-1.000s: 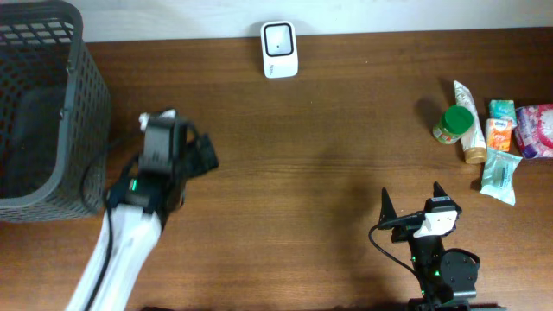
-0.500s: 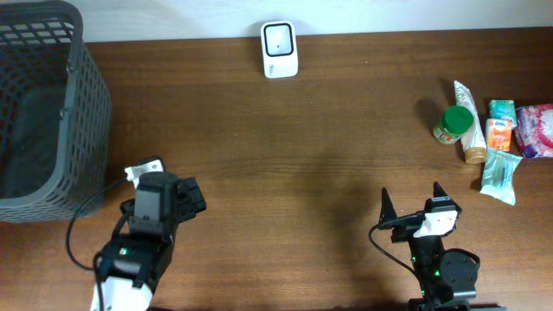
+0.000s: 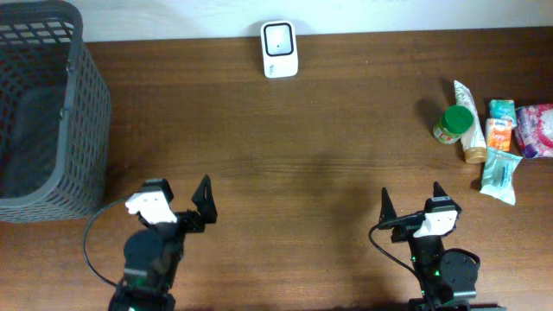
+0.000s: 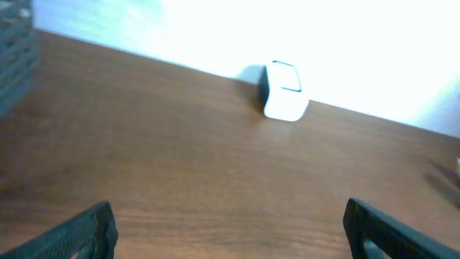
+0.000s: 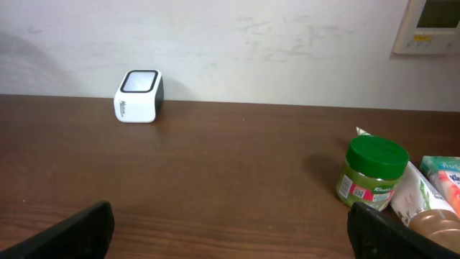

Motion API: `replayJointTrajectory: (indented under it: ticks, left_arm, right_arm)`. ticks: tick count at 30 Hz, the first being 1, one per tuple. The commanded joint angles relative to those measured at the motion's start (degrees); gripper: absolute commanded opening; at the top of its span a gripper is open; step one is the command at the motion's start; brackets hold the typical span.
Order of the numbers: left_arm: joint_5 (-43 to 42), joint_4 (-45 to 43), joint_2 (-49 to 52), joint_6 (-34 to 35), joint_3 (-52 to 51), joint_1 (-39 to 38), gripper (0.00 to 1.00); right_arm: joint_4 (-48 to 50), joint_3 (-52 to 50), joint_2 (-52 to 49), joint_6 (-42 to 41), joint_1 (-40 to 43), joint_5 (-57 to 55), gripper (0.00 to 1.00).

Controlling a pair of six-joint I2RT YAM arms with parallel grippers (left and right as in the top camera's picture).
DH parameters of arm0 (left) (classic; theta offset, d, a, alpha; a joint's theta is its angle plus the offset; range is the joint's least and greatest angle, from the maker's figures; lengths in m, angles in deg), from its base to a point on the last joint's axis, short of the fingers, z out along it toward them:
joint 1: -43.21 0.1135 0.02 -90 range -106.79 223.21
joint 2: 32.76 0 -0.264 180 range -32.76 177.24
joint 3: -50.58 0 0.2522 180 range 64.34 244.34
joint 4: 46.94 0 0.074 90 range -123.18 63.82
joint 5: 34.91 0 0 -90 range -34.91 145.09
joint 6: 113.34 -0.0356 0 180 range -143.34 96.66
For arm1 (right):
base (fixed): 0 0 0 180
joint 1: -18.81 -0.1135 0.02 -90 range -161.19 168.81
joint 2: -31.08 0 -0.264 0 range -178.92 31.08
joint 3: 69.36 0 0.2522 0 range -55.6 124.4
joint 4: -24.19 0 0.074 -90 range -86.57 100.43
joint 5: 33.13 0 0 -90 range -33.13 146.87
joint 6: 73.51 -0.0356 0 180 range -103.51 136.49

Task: Scan the item barcode

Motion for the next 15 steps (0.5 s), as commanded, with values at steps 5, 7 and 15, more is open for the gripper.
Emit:
replayJointTrajectory:
  ticks: [5,7,15]
  left_arm:
    - [-7.13,-4.72,-15.67,-2.47,-9.9,3.56,0.99]
    - [-9.25,-4.7,-18.01,-2.47,-11.3,5.57,0.99]
    - [-6.43,-1.7,-25.38,-4.87,-12.35,7.63,0.99]
  right_arm:
    - [-0.07,-0.5,0.37,-0.22,-0.22,-0.24,0.99]
    - [-0.07,-0.5,0.37,-0.22,-0.22,-0.24,0.99]
    - [-0.07,-0.52,0.37,-0.22,-0.22,-0.24,0.99]
